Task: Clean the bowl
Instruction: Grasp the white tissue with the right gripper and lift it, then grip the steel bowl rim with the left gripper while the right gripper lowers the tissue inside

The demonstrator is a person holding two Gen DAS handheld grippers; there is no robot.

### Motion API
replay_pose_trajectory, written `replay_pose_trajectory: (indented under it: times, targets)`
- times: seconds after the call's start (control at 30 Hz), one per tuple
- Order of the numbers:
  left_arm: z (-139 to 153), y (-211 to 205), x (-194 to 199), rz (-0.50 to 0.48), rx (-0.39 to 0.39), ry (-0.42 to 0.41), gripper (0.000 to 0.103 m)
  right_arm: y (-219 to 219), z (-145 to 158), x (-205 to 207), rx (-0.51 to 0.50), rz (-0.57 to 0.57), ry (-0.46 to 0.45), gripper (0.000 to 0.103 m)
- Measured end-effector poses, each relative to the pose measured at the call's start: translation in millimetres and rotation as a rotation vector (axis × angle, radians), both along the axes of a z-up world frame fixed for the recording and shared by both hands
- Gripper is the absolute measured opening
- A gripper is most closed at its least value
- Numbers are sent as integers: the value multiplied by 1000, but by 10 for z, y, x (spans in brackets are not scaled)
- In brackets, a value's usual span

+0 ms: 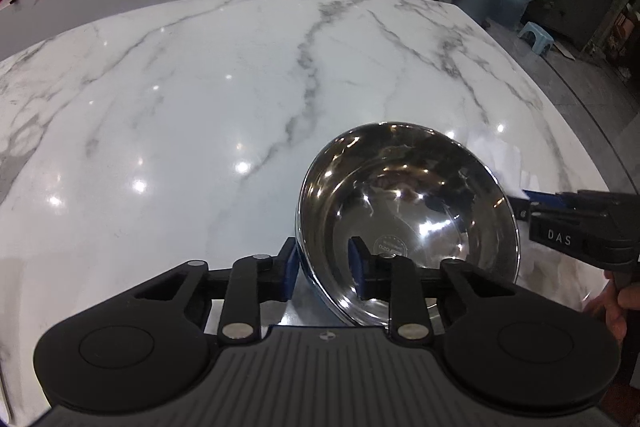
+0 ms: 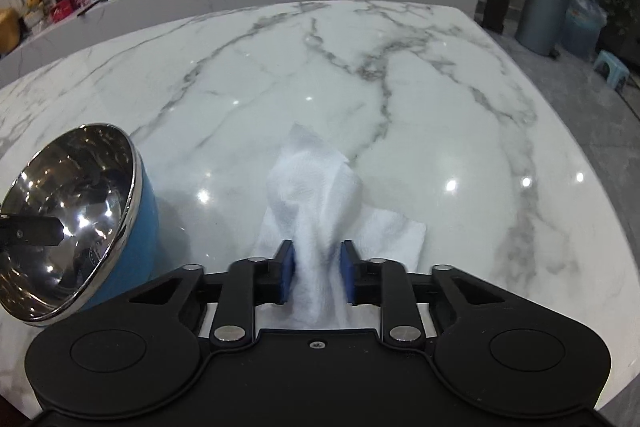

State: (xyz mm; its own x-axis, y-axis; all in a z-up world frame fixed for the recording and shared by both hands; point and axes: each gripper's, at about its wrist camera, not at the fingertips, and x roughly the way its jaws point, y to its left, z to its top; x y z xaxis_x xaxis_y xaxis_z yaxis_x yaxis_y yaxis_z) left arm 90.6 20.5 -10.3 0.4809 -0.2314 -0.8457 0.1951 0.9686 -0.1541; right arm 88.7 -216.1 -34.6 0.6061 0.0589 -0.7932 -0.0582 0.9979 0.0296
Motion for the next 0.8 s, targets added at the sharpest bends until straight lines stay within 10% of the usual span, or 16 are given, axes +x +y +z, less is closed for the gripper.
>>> replay_pose_trajectory:
  times: [0.37,0.8]
  targets:
    - [14,-15,-33,5,42,-16,15,204,848,36,197,224,-38,12]
    - [-1,-10,0,-3,14,-18,12,913,566,220,90,461,246,12]
